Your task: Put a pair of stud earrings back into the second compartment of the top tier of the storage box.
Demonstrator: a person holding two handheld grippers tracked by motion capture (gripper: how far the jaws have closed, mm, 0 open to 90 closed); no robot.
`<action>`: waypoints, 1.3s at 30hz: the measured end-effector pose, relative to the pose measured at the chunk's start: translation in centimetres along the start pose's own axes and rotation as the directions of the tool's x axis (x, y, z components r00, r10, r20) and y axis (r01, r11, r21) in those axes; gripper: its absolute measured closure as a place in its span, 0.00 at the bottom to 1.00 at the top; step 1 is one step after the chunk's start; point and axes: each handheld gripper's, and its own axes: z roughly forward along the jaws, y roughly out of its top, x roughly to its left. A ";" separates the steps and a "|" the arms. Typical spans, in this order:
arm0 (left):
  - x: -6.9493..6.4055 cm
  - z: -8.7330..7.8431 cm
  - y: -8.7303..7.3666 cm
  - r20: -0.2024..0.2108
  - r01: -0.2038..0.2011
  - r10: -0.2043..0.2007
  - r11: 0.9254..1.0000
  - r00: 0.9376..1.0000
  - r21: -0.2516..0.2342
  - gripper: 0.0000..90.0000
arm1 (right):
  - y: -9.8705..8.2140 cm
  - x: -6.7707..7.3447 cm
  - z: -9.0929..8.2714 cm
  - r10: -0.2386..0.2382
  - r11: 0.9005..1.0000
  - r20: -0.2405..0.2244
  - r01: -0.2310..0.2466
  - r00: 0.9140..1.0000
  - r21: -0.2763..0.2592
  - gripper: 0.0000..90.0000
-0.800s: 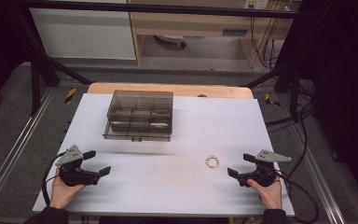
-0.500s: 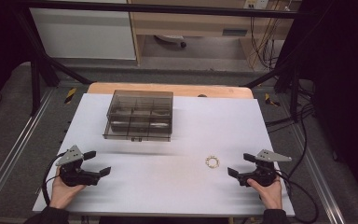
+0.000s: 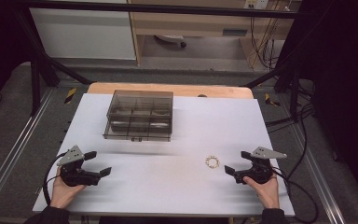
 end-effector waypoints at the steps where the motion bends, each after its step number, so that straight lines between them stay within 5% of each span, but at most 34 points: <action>1: 0.0 0.0 0.0 0.000 0.000 0.000 1.000 1.000 0.001 0.06 | 0.1 0.0 0.1 -0.002 1.000 0.001 0.002 1.000 0.002 0.01; 24: 0.2 -0.1 -0.1 -0.003 0.005 -0.005 1.000 1.000 0.005 0.06 | 2.2 1.2 2.6 -0.054 0.996 0.063 0.049 0.997 0.070 0.04; 39: 0.3 0.0 -0.2 -0.007 0.007 -0.006 1.000 1.000 0.012 0.06 | 2.6 1.0 5.1 -0.074 0.989 0.050 0.067 0.996 0.128 0.31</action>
